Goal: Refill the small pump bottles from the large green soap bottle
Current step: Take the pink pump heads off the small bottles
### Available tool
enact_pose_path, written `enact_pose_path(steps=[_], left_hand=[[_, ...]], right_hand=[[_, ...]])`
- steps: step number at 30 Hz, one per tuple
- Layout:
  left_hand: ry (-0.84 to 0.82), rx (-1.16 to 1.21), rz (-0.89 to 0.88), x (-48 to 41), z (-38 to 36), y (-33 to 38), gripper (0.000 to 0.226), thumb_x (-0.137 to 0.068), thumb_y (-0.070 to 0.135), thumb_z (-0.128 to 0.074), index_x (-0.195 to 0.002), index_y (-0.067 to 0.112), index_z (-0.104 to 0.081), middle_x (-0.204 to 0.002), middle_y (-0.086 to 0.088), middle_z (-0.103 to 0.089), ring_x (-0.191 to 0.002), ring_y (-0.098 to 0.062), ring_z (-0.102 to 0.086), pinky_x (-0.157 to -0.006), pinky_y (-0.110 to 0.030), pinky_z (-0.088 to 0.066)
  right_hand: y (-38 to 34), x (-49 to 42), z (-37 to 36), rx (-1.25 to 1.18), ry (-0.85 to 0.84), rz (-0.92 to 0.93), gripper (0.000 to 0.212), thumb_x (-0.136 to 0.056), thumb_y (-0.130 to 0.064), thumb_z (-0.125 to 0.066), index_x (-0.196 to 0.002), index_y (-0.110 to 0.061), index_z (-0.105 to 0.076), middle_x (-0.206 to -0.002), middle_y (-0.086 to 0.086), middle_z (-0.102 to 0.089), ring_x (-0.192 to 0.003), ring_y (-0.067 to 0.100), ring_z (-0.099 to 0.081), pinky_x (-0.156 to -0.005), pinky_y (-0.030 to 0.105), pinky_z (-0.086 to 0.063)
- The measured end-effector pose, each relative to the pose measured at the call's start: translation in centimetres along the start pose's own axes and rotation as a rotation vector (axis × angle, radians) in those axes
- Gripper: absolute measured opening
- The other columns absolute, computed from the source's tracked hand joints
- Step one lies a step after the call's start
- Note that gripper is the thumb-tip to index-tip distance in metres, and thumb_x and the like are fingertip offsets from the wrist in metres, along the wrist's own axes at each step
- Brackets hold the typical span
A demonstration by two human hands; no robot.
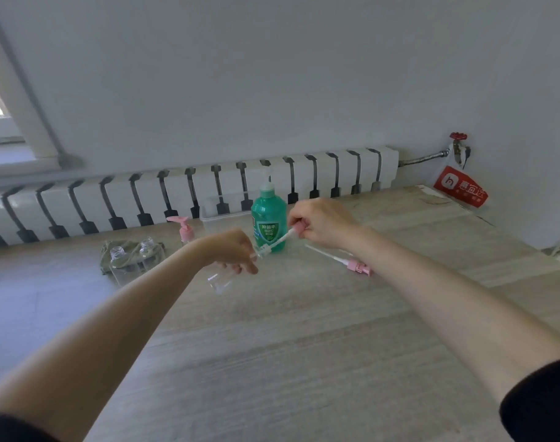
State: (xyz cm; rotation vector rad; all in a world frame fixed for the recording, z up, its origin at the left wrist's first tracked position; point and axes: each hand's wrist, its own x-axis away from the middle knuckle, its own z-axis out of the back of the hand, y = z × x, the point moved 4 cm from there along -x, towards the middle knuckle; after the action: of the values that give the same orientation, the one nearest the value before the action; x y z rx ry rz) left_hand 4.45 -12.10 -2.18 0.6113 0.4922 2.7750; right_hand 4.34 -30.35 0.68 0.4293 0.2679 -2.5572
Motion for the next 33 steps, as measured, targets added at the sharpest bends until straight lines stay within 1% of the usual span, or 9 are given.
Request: enact_pose_path(steps=[5,9,16,19,24,27,29,31,33], left_hand=[[0.027,0.072,0.02,-0.2,-0.2,0.5,0.034,-0.081,0.015,-0.073,-0.111,0.009,-0.061,-0.106,-0.009,-0.068,-0.095,-0.022,-0.067,-0.086,-0.031,-0.053],[0.1,0.154,-0.047,-0.7,-0.4,1.7,0.031,-0.079,0.011,-0.073,-0.106,0.011,-0.059,-0.102,-0.006,-0.064,-0.093,-0.02,-0.063,-0.088,-0.033,-0.054],[0.209,0.172,-0.135,-1.1,0.0,3.1,0.025,-0.075,0.016,-0.077,-0.093,0.017,-0.059,-0.101,-0.008,-0.063,-0.091,-0.021,-0.06,-0.086,-0.031,-0.052],[0.254,0.175,-0.145,-1.1,0.0,3.6,0.029,-0.075,0.015,-0.076,-0.099,0.016,-0.061,-0.103,-0.008,-0.063,-0.098,-0.023,-0.06,-0.085,-0.029,-0.051],[0.299,0.203,-0.132,-1.4,0.2,3.6,0.033,-0.073,0.015,-0.077,-0.102,0.015,-0.061,-0.101,-0.007,-0.062,-0.095,-0.021,-0.06,-0.082,-0.027,-0.051],[0.332,0.218,-0.121,-1.3,0.4,3.4,0.034,-0.073,0.014,-0.078,-0.103,0.013,-0.062,-0.101,-0.008,-0.063,-0.096,-0.023,-0.06,-0.086,-0.032,-0.052],[0.351,0.243,-0.119,-1.1,0.5,3.4,0.034,-0.074,0.011,-0.077,-0.104,0.011,-0.061,-0.099,-0.007,-0.062,-0.095,-0.021,-0.06,-0.08,-0.027,-0.051],[0.364,0.277,-0.116,-0.7,0.7,3.3,0.035,-0.075,0.008,-0.075,-0.107,0.009,-0.06,-0.096,-0.003,-0.061,-0.092,-0.018,-0.06,-0.077,-0.024,-0.048],[0.38,0.303,-0.113,-0.3,0.9,3.1,0.035,-0.076,0.007,-0.074,-0.108,0.007,-0.059,-0.095,-0.003,-0.061,-0.091,-0.017,-0.059,-0.077,-0.024,-0.048]], right_hand=[[5.7,2.6,-0.1,-0.095,-0.008,-0.261,0.012,-0.086,-0.019,-0.064,-0.096,-0.024,-0.07,-0.087,-0.011,-0.067,-0.081,0.008,-0.061,-0.072,0.023,-0.049],[9.7,5.1,-1.4,-0.126,-0.042,-0.473,0.016,-0.089,-0.023,-0.062,-0.102,-0.024,-0.069,-0.094,-0.012,-0.066,-0.082,0.008,-0.06,-0.076,0.03,-0.053],[13.3,7.9,-4.1,-0.095,-0.103,-0.786,0.015,-0.091,-0.025,-0.058,-0.098,-0.016,-0.068,-0.081,-0.002,-0.065,-0.071,0.014,-0.062,-0.065,0.03,-0.053],[13.6,8.2,-4.5,-0.09,-0.157,-0.846,0.016,-0.091,-0.026,-0.058,-0.096,-0.016,-0.069,-0.082,0.001,-0.067,-0.074,0.016,-0.064,-0.069,0.031,-0.053],[13.7,8.2,-4.7,-0.078,-0.203,-0.869,0.015,-0.09,-0.028,-0.06,-0.095,-0.018,-0.07,-0.083,0.0,-0.067,-0.077,0.016,-0.063,-0.071,0.031,-0.053],[13.6,8.2,-4.8,-0.087,-0.275,-0.871,0.017,-0.089,-0.029,-0.061,-0.091,-0.016,-0.07,-0.079,0.0,-0.067,-0.075,0.016,-0.063,-0.061,0.027,-0.048],[13.6,8.2,-4.9,-0.099,-0.299,-0.882,0.017,-0.088,-0.027,-0.061,-0.09,-0.013,-0.07,-0.077,0.001,-0.066,-0.074,0.018,-0.064,-0.059,0.026,-0.046],[13.3,8.0,-4.6,-0.086,-0.261,-0.907,0.016,-0.086,-0.022,-0.061,-0.096,-0.011,-0.067,-0.088,0.004,-0.067,-0.084,0.021,-0.066,-0.064,0.027,-0.047],[12.4,7.5,-3.6,-0.047,-0.098,-0.908,0.024,-0.089,-0.014,-0.057,-0.112,-0.014,-0.063,-0.105,0.005,-0.066,-0.093,0.021,-0.063,-0.069,0.028,-0.047]])
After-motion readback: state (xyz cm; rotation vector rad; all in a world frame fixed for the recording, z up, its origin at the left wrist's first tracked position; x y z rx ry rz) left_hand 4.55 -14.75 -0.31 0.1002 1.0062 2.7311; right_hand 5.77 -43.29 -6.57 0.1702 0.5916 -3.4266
